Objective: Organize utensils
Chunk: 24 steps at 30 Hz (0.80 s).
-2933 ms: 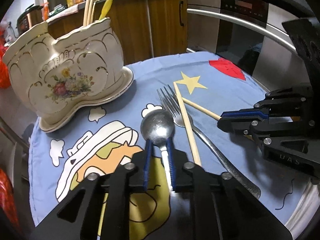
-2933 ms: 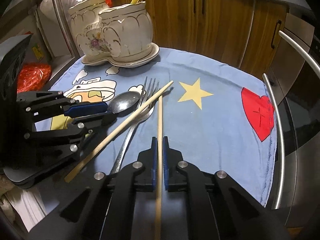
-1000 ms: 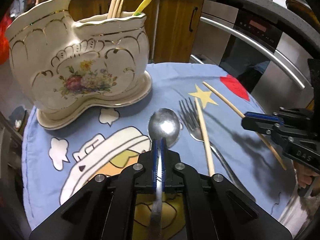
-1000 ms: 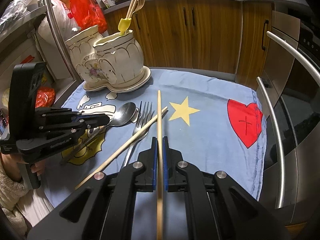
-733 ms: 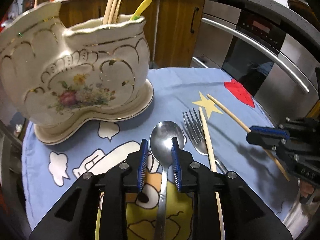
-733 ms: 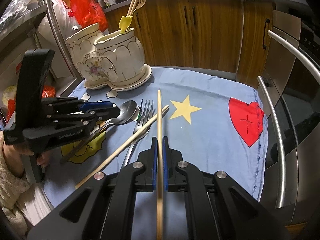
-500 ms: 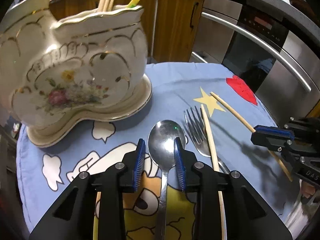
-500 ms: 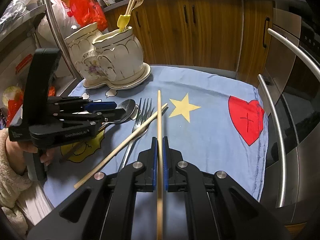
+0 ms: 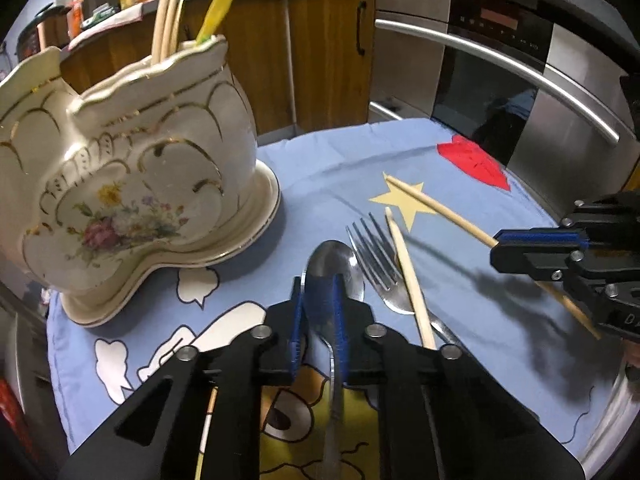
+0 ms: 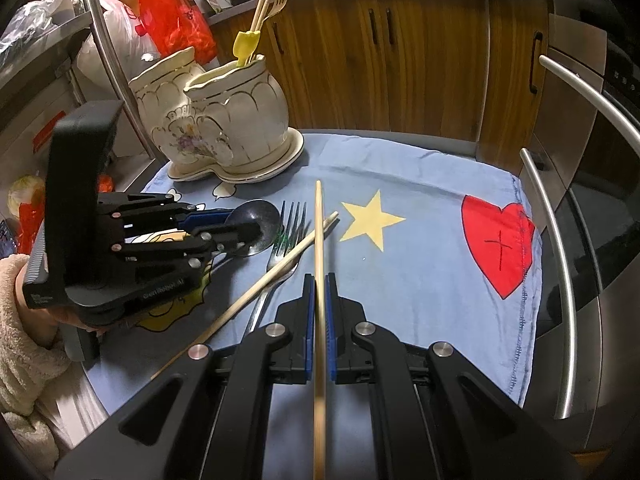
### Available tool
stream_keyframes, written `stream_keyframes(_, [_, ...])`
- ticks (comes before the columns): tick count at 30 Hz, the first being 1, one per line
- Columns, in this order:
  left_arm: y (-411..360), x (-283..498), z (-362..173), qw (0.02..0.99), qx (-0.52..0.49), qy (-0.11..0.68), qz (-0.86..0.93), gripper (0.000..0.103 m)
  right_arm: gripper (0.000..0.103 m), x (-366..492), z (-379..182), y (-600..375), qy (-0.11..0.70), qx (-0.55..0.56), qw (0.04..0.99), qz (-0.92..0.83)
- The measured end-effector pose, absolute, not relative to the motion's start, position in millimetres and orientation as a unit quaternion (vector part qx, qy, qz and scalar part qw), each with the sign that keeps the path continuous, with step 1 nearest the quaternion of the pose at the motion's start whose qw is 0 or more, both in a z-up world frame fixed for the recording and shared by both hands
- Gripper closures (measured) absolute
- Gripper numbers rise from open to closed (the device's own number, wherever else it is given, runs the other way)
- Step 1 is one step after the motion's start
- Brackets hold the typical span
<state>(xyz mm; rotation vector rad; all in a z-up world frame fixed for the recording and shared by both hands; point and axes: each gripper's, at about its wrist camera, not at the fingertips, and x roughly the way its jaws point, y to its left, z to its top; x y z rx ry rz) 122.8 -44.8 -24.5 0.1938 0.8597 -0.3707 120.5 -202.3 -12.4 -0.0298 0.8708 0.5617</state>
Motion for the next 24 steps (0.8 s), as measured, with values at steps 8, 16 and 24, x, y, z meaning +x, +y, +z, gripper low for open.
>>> stream_keyframes(8, [-37,104,-6,0.901,0.081,0.384,-0.186,0.100,0.098,121,3,-206,0.388,0.014,0.880,0.274])
stream_keyframes(16, [3,70,38,0.931,0.042,0.319,-0.176,0.100,0.098,112,30,-196,0.324,0.052,0.895,0.301])
stream_keyframes(24, [43,45,94,0.959,0.004,0.237,-0.156,0.100,0.098,105,62,-180,0.247,0.076,0.915,0.310])
